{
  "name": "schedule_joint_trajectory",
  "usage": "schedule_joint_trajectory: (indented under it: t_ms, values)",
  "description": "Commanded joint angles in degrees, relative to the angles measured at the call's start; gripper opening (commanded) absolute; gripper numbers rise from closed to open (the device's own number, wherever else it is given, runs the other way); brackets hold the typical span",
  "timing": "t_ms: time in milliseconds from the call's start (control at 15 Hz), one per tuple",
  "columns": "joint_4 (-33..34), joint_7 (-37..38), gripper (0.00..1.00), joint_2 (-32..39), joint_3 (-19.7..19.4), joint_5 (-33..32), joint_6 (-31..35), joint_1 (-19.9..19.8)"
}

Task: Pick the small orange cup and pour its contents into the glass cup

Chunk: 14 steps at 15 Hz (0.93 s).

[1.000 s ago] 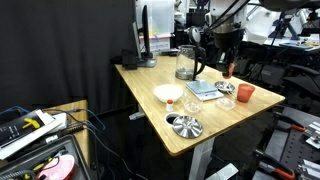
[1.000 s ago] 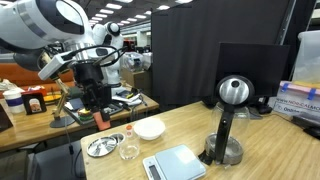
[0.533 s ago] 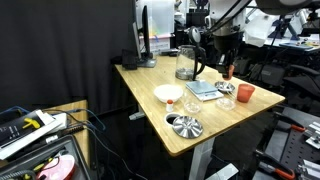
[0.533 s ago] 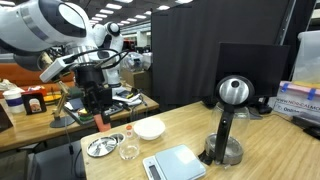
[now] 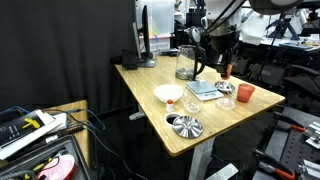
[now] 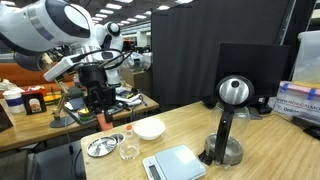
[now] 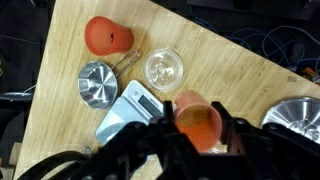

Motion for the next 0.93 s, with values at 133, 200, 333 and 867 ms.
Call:
schedule_joint_trajectory:
  t_ms: [133, 200, 333, 867]
  values:
    - [10.3, -6.7, 0.16, 9.1, 1.0, -2.1, -9.0, -0.6]
    - [12.3, -7.3, 0.16, 10.8, 0.9, -2.8, -11.4, -0.4]
    - [16.2, -8.6, 0.16, 13.9, 0.6, -4.3, -16.3, 0.1]
    - [18.3, -8.6, 0.41, 16.4, 0.2, -3.9, -18.3, 1.2]
